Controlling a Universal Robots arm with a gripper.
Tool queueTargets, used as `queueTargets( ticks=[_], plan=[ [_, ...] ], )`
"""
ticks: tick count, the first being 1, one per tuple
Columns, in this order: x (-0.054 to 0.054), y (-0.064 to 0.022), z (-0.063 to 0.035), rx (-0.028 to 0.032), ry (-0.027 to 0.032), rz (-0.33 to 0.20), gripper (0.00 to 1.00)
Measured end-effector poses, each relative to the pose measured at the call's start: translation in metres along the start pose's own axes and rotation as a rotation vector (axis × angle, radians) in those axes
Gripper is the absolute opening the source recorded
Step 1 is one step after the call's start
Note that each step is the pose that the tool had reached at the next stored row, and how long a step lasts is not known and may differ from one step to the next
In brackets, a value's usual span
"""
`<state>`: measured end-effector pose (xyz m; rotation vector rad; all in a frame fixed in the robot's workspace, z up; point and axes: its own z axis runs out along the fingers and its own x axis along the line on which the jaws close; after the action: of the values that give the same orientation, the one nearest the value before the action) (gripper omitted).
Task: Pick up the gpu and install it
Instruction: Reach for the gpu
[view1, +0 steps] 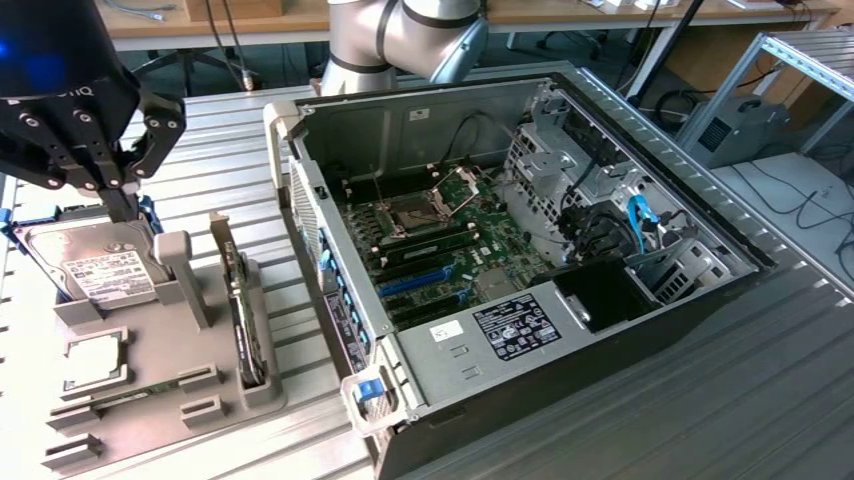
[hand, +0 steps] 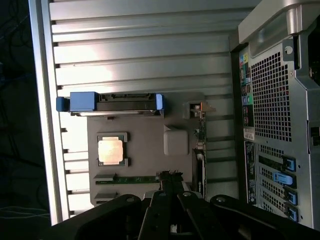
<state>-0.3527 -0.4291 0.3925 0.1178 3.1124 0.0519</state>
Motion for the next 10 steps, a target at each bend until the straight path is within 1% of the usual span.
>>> queueTargets(
  ticks=[10],
  plan=[
    [-0.0005, -0.0062, 0.0000, 0.0009, -0.0001, 0.000, 0.11]
  ],
)
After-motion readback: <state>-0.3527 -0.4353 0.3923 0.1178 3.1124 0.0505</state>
